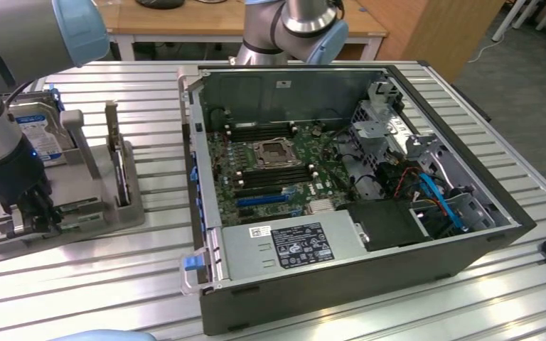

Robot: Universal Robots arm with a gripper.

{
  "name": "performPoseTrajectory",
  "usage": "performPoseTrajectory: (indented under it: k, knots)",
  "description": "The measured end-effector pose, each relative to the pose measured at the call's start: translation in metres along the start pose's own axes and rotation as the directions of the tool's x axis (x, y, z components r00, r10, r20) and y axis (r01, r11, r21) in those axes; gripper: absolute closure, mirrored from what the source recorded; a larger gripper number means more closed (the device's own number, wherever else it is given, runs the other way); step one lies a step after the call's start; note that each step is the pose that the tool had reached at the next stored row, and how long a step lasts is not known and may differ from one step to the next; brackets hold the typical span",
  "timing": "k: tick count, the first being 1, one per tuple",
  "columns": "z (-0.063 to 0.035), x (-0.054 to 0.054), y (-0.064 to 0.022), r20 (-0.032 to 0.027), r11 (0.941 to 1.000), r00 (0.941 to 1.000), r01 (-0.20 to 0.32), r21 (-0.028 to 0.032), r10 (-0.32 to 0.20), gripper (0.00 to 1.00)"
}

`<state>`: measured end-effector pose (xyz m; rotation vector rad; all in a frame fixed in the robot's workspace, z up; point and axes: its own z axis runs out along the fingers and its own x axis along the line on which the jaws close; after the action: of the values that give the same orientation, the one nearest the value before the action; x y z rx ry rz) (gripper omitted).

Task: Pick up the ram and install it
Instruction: 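Pick up the ram and move it above insertion slot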

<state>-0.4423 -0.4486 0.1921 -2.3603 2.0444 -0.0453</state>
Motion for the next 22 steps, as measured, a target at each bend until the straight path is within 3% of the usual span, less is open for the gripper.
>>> performPoseTrajectory:
  k: [14, 19, 22]
  knots:
    - [0.0001, -0.0001, 0.0001, 0.0001, 1.0, 1.0, 0.0, 0.0, 0.0, 0.71]
    - [0.0001, -0.0001, 0.0001, 0.0005, 1.0, 1.0, 0.0, 0.0001, 0.0, 0.86]
    - [0.0, -0.0001, 0.0001, 0.0006, 1.0, 1.0, 0.0, 0.0, 0.0, 0.86]
